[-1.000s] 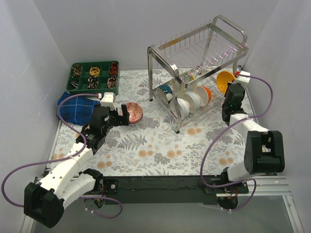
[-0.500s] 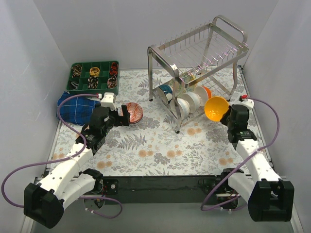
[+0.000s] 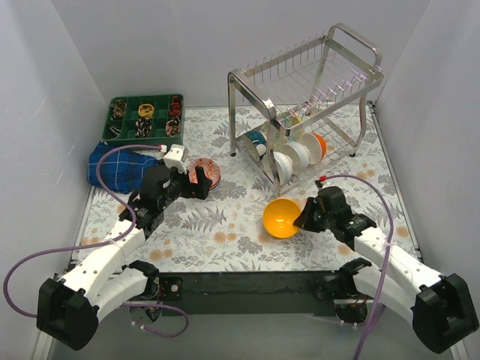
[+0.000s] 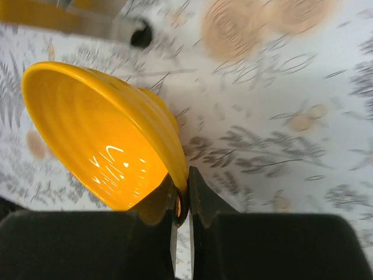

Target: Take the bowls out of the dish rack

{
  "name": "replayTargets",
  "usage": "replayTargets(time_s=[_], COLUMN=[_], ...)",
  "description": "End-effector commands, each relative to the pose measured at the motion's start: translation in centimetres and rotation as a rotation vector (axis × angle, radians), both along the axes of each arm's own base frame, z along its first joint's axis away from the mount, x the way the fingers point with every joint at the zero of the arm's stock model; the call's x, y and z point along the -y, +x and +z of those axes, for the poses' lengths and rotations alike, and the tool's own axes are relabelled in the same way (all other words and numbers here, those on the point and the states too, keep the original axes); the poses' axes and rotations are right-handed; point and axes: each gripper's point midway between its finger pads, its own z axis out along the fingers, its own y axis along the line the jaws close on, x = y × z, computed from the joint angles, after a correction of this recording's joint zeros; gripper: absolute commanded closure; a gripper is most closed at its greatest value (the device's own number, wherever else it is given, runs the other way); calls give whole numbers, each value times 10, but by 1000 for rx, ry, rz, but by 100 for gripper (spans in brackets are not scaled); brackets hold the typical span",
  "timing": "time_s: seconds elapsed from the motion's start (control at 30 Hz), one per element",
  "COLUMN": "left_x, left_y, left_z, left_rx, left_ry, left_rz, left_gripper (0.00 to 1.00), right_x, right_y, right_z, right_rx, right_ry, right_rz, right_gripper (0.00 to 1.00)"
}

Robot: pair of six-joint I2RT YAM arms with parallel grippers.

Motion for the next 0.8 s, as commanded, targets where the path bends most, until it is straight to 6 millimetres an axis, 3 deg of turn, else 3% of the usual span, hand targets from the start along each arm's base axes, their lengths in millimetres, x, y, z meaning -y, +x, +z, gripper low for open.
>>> replayTargets(time_s=[0.0,0.17,0.4,0.47,0.5,0.53,0.6,0.67,0.73,0.77], left_x=[16,-1,-26,-33,-36,-38,-46,-50,-52,-53], left_y=[-7,0,8,10,10,10,12,12,12,12], left_z=[0,2,9,9,11,11,13,13,15,15], left_rx=[-1,29,61,66,70,70,78,80,88,87], left_ry=[-25,9,38,47,48,51,58,61,59,60], left_rz=[-86,9,156,197,215,227,269,289,303,304], left_gripper=[2,2,2,2,2,2,2,2,2,2], right_x=[-58,-121,-209,-226,-233,-248,-259,-273,-280,-288], right_y=[-24,-43,-40,-39,-40,-35,-37,-34,-31,-27], right_z=[5,16,28,30,21,34,23,29,17,23], right_rx=[-51,-52,-76,-82,-106,-84,-115,-113,-137,-130], right_ry=[133,170,142,150,136,161,129,127,105,115], right_rz=[126,267,449,478,493,507,521,526,526,527], right_gripper=[99,99,99,99,99,99,99,98,94,93])
